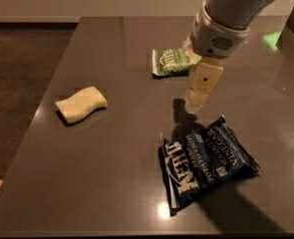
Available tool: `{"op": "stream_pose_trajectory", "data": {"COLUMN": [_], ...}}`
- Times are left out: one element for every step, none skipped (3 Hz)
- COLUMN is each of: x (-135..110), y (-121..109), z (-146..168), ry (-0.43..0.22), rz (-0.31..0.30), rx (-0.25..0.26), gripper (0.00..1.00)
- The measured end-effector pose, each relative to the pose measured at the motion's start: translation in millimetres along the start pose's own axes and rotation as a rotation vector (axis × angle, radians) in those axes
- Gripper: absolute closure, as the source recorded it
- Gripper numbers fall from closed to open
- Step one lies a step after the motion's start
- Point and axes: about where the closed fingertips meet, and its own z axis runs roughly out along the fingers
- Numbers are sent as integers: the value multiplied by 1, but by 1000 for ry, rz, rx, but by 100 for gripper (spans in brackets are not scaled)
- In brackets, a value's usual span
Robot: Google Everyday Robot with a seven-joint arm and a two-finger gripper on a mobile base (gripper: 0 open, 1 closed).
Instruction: Move sponge near blue chip bag
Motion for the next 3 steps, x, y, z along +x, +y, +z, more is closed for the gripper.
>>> {"op": "stream_pose_trajectory", "data": {"x": [-58,-112,-160], "y": [-1,7,16], "z": [38,75,106], "ry": [-53,-109,-155], "rz": [-85,-173,-258], "rx": [-62,-117,-151], "gripper": [0,0,0]}}
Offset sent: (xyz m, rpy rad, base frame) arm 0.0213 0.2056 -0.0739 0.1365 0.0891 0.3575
